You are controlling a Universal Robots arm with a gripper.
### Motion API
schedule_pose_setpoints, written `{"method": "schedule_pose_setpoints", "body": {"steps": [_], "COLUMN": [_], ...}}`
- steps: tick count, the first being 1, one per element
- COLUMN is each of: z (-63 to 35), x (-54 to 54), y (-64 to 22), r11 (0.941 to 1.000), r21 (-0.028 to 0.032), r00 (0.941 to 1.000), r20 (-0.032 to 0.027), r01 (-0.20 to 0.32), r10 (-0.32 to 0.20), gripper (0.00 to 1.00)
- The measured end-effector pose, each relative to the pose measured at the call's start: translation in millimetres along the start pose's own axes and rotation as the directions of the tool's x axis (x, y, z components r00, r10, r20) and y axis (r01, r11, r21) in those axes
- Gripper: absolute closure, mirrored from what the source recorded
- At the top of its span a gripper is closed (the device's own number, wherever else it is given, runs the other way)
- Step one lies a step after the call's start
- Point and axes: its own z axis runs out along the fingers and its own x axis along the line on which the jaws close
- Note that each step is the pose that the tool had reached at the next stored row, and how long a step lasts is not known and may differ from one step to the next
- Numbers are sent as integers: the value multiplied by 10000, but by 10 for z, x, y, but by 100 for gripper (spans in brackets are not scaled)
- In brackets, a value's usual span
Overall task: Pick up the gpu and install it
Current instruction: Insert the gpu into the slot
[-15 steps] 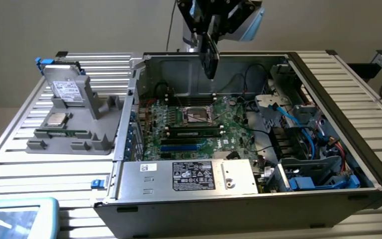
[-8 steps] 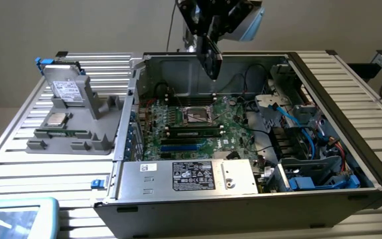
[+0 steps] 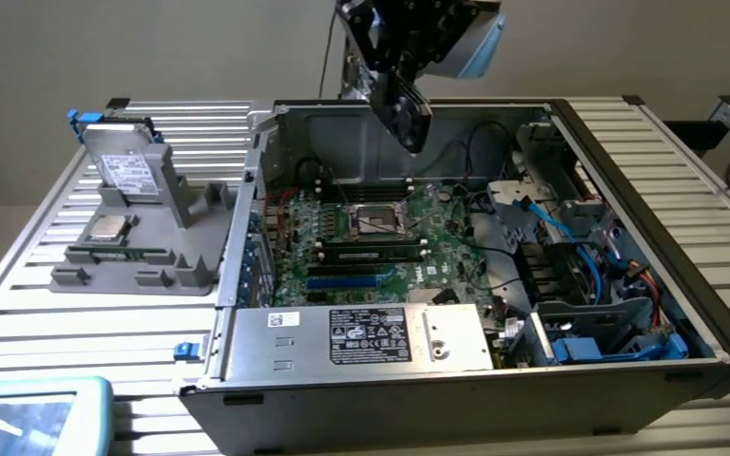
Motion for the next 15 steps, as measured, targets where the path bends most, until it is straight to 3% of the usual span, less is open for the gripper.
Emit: {"method": "schedule_pose_setpoints", "body": {"steps": [4,8,11,15], "z": [7,10,11,12], "x": [-1,-1,-1,-1], "y": [-1,-1,-1,-1], "r11": [9974,9894,9801,9632], "r21": [56,116,167,254], "r00": [9973,9894,9802,9635], "r20": [-72,-128,-157,-176], "r01": [724,1448,1977,2674], "r10": [-724,-1446,-1974,-2671], "gripper": [73,73,73,73]}}
